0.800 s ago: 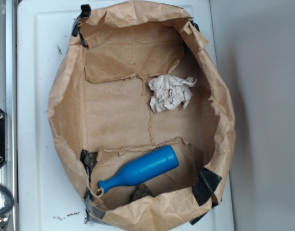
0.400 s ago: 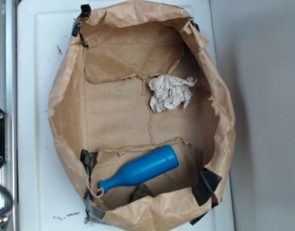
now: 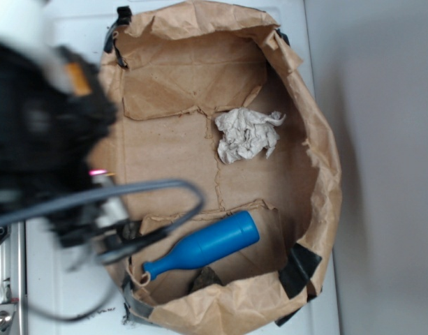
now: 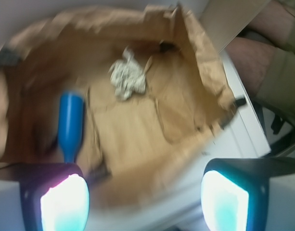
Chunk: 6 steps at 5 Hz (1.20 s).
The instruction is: Grab the white paper.
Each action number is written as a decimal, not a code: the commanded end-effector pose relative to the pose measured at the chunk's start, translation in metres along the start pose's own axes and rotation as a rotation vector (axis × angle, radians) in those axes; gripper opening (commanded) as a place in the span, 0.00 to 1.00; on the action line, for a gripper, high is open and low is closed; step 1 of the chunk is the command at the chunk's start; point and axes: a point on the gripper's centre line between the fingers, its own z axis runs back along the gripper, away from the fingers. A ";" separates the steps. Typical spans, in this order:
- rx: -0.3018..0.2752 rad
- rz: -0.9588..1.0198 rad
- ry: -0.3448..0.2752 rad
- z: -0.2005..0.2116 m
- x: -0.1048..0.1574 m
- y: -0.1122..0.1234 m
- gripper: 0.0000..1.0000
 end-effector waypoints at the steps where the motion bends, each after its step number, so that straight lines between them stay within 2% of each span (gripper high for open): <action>1: -0.026 0.159 -0.083 -0.010 0.040 -0.005 1.00; 3: -0.026 0.159 -0.083 -0.010 0.040 -0.005 1.00; 4: -0.077 0.099 0.008 -0.068 0.061 0.005 1.00; 5: -0.063 0.095 0.009 -0.092 0.057 0.010 1.00; 6: -0.060 0.047 0.013 -0.108 0.056 0.004 1.00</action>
